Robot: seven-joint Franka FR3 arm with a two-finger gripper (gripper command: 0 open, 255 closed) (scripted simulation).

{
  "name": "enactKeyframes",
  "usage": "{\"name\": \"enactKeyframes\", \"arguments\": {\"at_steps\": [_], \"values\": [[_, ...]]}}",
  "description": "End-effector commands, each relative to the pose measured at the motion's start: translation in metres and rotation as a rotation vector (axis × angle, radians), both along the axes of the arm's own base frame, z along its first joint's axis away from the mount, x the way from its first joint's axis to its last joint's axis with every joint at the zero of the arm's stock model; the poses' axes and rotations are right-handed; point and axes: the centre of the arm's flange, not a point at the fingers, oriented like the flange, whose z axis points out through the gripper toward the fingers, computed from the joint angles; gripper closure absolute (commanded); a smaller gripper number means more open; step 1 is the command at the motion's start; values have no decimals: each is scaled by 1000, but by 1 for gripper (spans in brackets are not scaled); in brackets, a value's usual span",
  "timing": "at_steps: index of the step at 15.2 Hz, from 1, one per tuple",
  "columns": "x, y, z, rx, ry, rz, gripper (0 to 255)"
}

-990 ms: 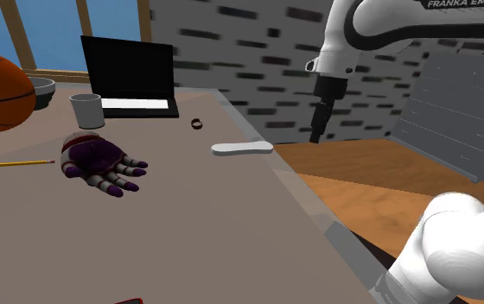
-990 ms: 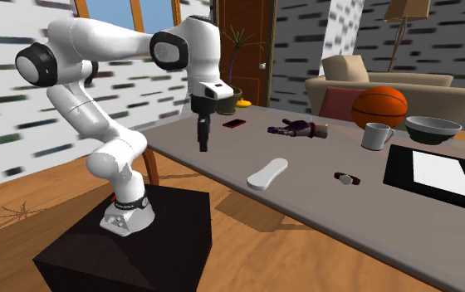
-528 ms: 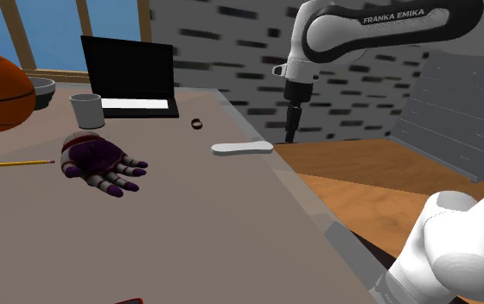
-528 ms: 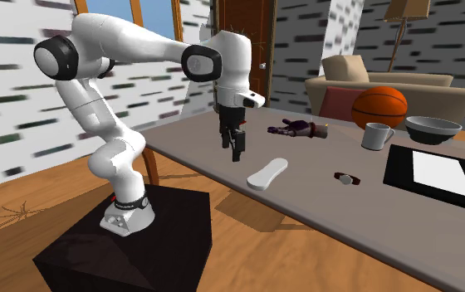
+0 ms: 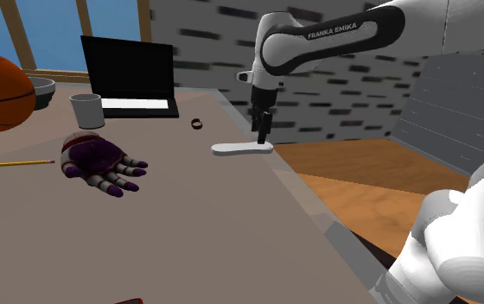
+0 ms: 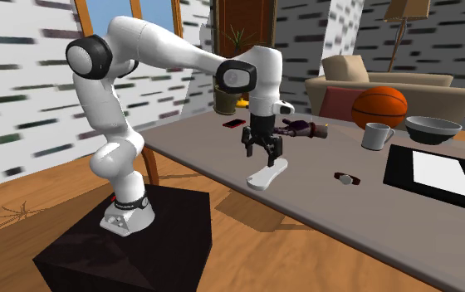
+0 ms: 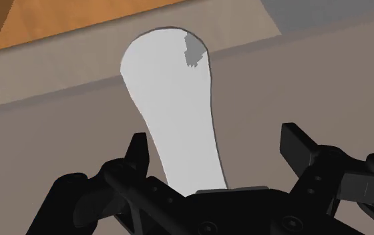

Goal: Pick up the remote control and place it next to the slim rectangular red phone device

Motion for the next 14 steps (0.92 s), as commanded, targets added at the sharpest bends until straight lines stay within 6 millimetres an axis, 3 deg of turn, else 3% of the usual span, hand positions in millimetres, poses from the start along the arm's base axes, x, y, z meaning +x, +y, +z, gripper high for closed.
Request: {"name": "enactKeyframes", "arguments": {"at_steps": [1, 2, 10, 14], "values": [[22, 14, -7, -6, -12, 93, 0], [31, 22, -10, -9, -17, 137, 0], [32, 21, -50, -9, -17, 138, 0], [32, 21, -50, -9, -17, 138, 0]]}}
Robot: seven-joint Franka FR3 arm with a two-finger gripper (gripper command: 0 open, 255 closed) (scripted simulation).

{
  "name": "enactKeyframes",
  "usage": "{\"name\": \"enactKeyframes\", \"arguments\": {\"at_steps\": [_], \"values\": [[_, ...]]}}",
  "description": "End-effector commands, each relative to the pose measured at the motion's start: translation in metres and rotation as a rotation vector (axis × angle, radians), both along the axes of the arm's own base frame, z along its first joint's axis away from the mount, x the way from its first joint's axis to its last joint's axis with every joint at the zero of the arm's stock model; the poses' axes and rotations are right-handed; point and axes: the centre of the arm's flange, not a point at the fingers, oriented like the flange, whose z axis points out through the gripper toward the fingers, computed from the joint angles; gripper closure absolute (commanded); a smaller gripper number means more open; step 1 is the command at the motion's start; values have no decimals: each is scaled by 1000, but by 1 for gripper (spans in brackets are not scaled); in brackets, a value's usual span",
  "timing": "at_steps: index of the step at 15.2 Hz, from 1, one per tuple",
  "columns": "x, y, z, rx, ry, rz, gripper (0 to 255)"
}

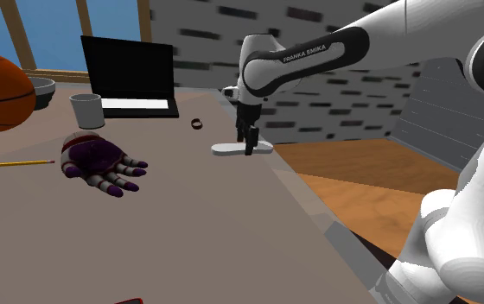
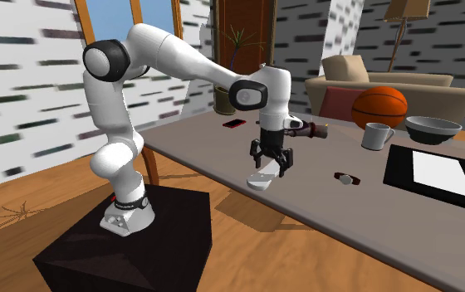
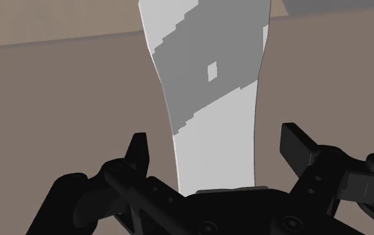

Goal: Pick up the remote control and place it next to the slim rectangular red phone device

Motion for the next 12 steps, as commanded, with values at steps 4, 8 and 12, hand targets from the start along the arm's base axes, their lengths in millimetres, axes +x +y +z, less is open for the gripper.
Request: {"name": "enactKeyframes", "arguments": {"at_steps": [4, 8, 12], "values": [[0, 0, 0, 0, 0, 0, 0], [0, 0, 0, 0, 0, 0, 255], [0, 0, 0, 0, 0, 0, 255]]}}
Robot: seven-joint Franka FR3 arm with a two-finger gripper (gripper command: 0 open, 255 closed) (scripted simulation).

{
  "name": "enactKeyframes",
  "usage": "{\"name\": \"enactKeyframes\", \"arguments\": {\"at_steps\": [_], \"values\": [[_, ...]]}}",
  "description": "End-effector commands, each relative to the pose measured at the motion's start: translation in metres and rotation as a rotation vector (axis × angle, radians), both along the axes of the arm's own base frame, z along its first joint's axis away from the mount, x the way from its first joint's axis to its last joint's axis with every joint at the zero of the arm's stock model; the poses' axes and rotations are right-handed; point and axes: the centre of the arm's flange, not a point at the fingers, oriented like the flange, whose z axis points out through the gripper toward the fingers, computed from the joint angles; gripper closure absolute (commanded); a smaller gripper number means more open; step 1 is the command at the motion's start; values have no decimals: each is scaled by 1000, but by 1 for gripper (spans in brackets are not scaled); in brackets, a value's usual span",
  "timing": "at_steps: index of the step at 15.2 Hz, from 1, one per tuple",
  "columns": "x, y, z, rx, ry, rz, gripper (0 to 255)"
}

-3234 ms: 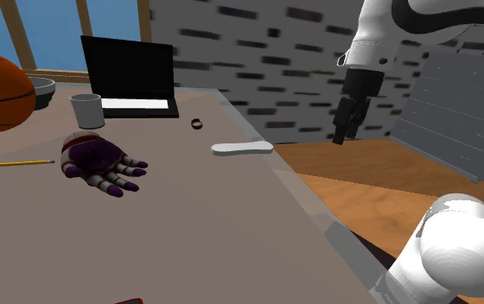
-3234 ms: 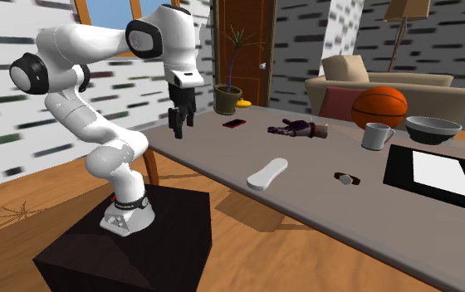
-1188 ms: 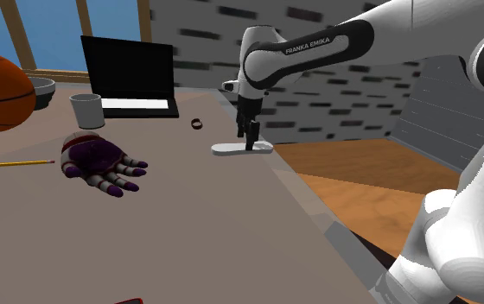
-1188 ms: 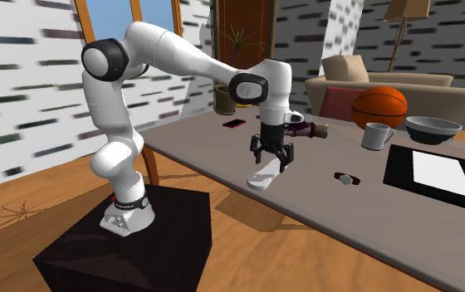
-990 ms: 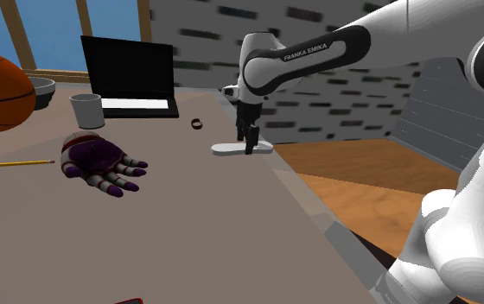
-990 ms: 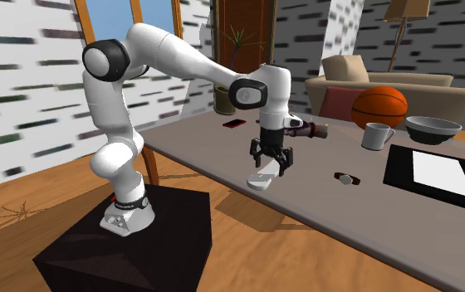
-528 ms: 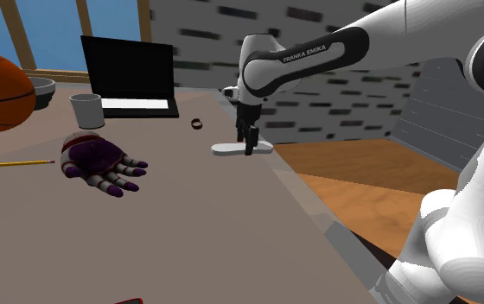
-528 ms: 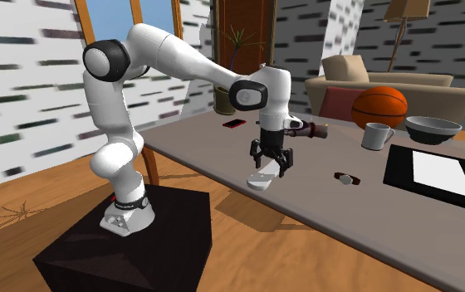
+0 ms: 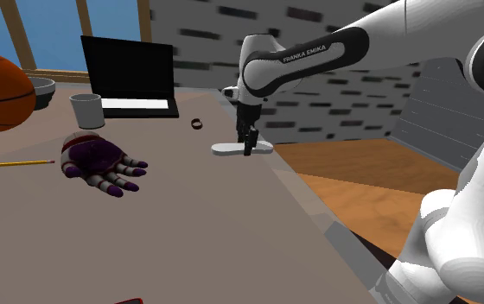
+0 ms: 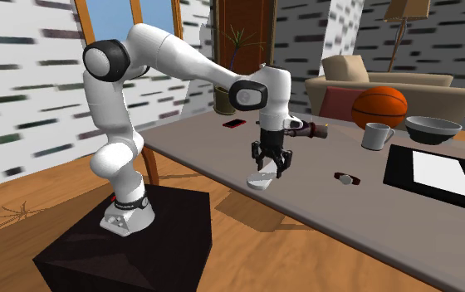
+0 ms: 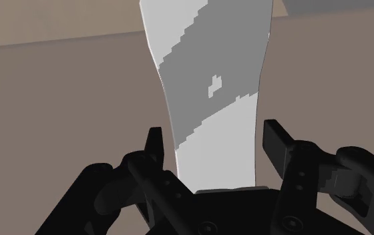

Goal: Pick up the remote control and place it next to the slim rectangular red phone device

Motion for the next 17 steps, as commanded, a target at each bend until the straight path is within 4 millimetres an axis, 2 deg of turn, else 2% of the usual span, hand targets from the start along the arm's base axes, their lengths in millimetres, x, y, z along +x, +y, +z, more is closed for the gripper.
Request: {"name": "enactKeyframes", "arguments": {"at_steps": [1, 2, 17], "values": [[0, 0, 0, 0, 0, 0, 255], [0, 0, 0, 0, 0, 0, 255], [0, 0, 79, 0, 0, 0, 255]]}}
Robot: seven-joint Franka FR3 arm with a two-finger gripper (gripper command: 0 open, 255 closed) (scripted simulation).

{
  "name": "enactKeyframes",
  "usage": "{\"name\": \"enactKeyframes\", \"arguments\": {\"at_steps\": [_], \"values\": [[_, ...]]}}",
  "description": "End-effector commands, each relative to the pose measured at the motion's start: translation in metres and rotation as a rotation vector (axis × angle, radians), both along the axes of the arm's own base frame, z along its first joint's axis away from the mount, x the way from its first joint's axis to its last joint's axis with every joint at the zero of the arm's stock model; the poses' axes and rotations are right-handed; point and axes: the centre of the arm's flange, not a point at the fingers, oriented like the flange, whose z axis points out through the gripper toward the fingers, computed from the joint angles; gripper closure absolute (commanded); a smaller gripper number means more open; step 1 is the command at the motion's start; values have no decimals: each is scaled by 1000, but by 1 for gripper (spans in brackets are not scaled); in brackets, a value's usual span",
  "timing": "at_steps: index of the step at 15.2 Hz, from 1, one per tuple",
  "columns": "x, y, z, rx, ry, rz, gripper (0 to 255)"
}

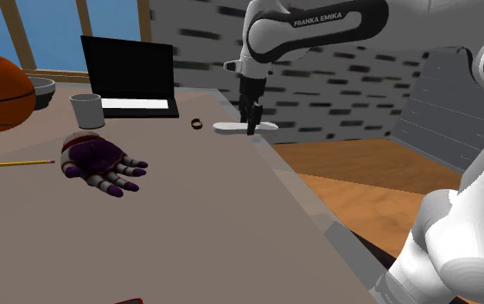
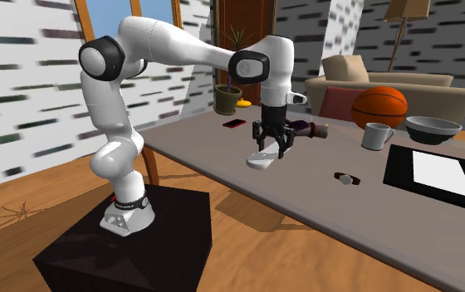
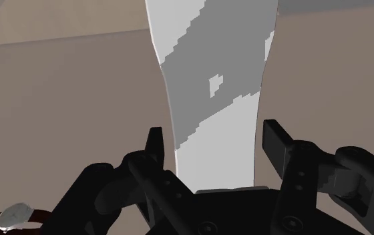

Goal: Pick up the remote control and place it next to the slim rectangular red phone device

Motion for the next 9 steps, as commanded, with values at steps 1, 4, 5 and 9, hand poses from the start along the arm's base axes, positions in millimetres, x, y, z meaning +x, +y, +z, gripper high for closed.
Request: {"name": "enactKeyframes", "arguments": {"at_steps": [1, 4, 5, 9], "values": [[0, 0, 9, 0, 0, 0, 255], [-17, 20, 12, 0, 0, 0, 255], [-25, 30, 12, 0, 0, 0, 255], [-60, 70, 12, 0, 0, 0, 255]]}}
